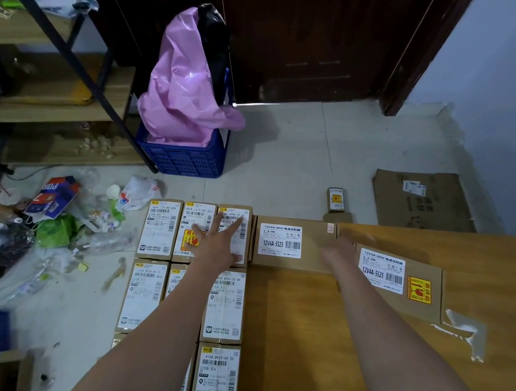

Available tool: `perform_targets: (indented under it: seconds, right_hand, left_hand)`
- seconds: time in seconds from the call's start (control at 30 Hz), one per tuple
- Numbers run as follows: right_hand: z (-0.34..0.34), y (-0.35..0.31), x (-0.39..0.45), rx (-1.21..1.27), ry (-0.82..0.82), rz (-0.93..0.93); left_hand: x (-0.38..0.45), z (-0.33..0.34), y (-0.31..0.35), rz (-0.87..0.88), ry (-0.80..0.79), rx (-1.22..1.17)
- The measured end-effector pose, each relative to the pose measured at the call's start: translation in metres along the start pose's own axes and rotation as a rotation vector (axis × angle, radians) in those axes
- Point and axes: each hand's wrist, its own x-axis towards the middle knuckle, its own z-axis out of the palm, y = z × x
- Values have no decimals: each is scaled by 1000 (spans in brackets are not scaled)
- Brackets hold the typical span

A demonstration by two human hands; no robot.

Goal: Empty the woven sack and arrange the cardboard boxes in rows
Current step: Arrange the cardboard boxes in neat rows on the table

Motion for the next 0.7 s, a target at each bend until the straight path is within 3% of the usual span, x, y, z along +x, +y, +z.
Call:
perform_targets:
  seconds: [0.37,0.53,0.7]
  right_hand:
    - [-12,-5,-9,-35,-59,-81]
    - [-33,-1,-11,65,111,-147]
    - [-71,29,-5,157,234,-160]
  left_hand:
    - [-3,-3,3,-1,1,24]
    - [-13,-6,33,75,167,-18]
    - [-30,5,99,208,226,-217]
